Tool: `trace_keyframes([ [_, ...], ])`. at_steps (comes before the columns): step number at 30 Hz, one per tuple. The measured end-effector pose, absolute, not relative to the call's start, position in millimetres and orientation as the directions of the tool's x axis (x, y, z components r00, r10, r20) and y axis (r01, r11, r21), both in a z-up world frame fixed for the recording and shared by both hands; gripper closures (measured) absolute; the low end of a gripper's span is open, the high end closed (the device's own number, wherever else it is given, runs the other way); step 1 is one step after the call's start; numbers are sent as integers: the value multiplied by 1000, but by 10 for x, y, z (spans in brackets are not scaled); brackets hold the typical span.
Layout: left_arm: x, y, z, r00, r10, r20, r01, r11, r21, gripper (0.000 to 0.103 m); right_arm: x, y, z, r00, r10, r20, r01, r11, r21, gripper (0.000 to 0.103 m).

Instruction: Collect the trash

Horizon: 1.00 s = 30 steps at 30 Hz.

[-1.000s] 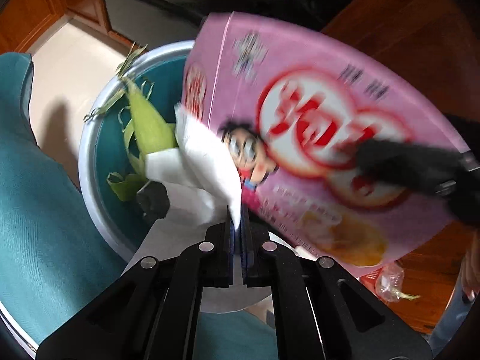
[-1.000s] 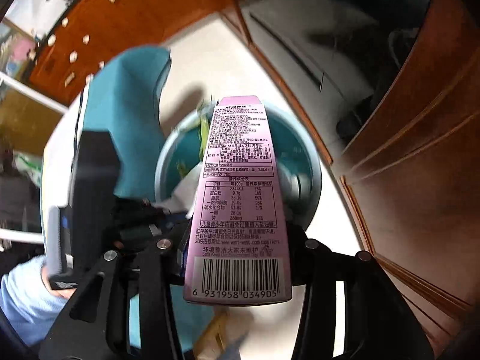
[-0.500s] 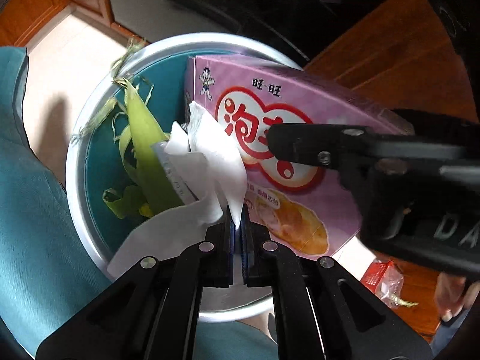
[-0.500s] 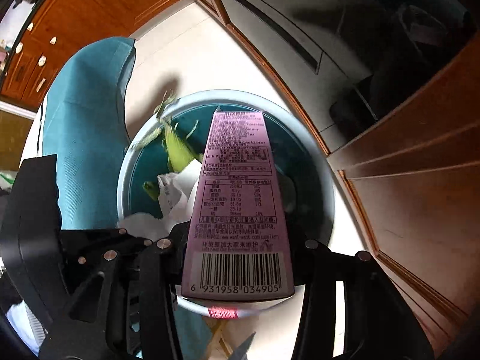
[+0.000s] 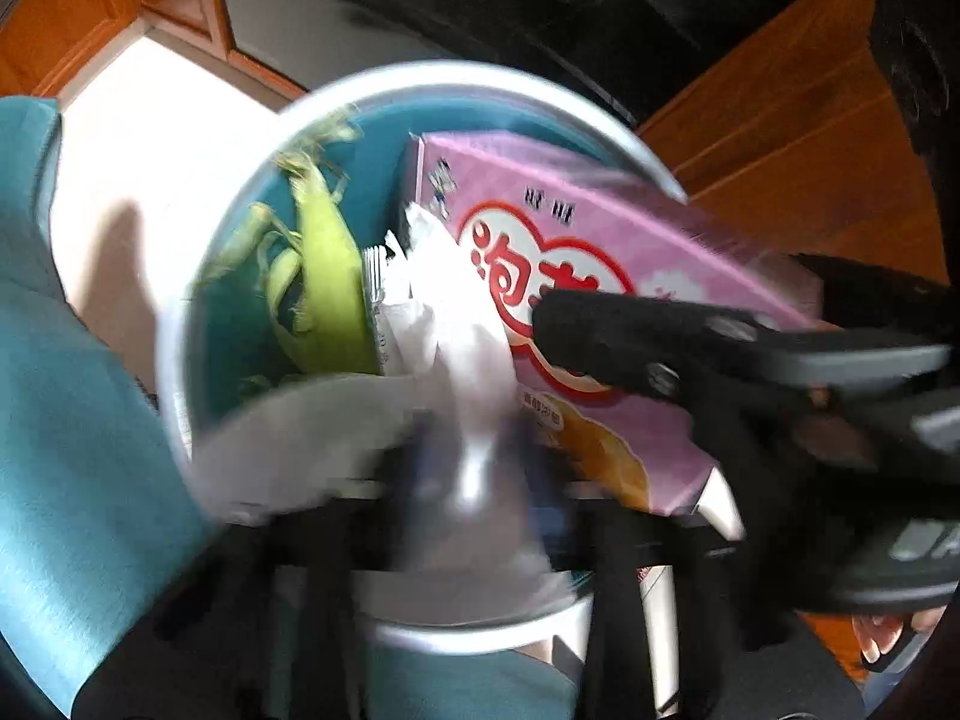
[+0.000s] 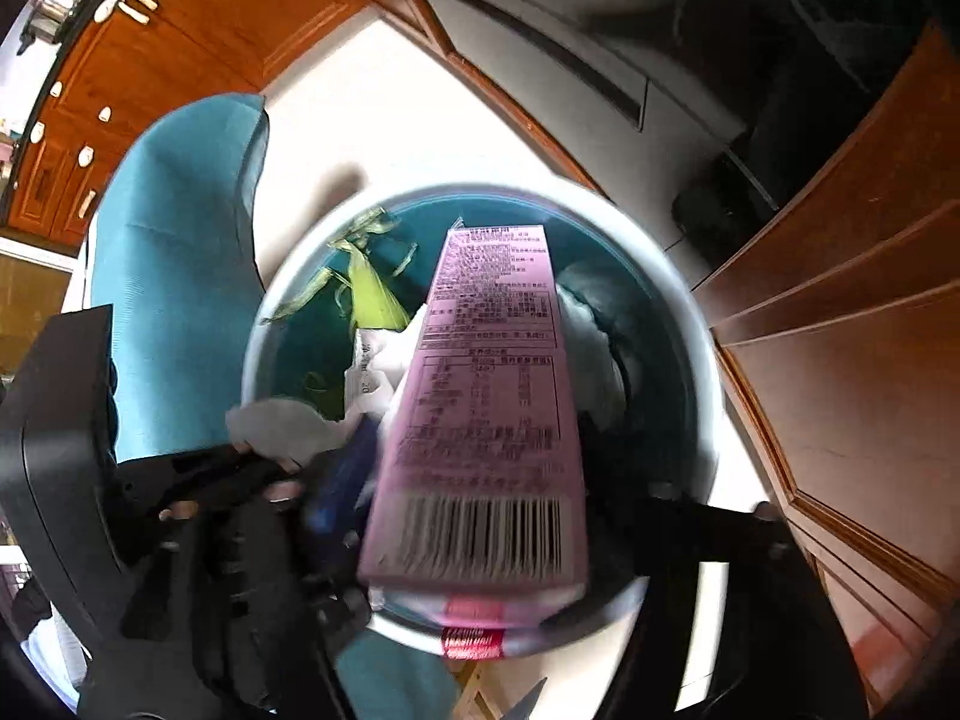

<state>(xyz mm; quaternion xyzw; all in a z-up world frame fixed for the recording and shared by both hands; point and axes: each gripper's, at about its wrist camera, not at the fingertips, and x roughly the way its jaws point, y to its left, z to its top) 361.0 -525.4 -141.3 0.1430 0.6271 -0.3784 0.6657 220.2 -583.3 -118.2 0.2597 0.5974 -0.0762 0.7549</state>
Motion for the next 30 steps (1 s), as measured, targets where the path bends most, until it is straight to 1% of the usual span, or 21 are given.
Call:
trace_keyframes([
  [1, 3605, -5209, -1341, -44, -334, -942, 687, 674, -271, 46, 2167, -5829, -1113, 290, 194, -937, 425, 851, 308, 22],
  [3, 3573, -5143, -1205, 5, -331, -944, 703, 672, -232, 35, 2086, -5829, -989, 309, 189, -932, 426, 849, 313, 20],
  [4, 3560, -5123, -1165, 23, -325, -945, 706, 674, -215, 33, 2053, -5818, -924, 317, 186, -930, 426, 848, 315, 20],
  [7, 3515, -5026, -994, 66, -323, -944, 716, 674, -180, 31, 1919, -5774, -704, 342, 159, -926, 423, 854, 303, 18],
  [9, 3424, -4999, -924, 87, -329, -940, 717, 676, -170, 25, 1846, -5723, -589, 354, 132, -926, 420, 862, 284, 14],
  [12, 3324, -4976, -786, 139, -335, -932, 724, 676, -135, 18, 1713, -5671, -427, 378, 106, -920, 425, 862, 274, 14],
  [13, 3259, -4980, -820, 155, -338, -928, 727, 676, -124, 17, 1654, -5655, -376, 383, 98, -918, 429, 861, 271, 14],
  [14, 3205, -4937, -739, 175, -343, -923, 730, 674, -112, 13, 1601, -5642, -329, 388, 90, -917, 433, 861, 268, 14],
  [15, 3249, -4971, -770, 188, -346, -919, 731, 675, -105, 9, 1531, -5624, -264, 393, 79, -916, 437, 861, 262, 14],
  [17, 3178, -5015, -581, 218, -357, -908, 734, 673, -88, 5, 1374, -5587, -137, 405, 66, -912, 443, 858, 259, 12],
  [18, 3123, -4984, -526, 235, -364, -901, 739, 669, -78, 4, 1307, -5568, -90, 412, 63, -909, 446, 856, 261, 8],
  [20, 2993, -4918, -375, 252, -374, -893, 749, 660, -65, 4, 1201, -5515, 4, 427, 53, -902, 454, 851, 264, 6],
  [26, 2677, -4686, -112, 318, -377, -870, 761, 649, -3, 4, 717, -5318, 313, 485, 21, -874, 476, 832, 284, 6],
  [30, 2565, -4479, -18, 347, -379, -858, 756, 654, 16, 4, 490, -5190, 448, 510, 7, -860, 483, 825, 293, 6],
])
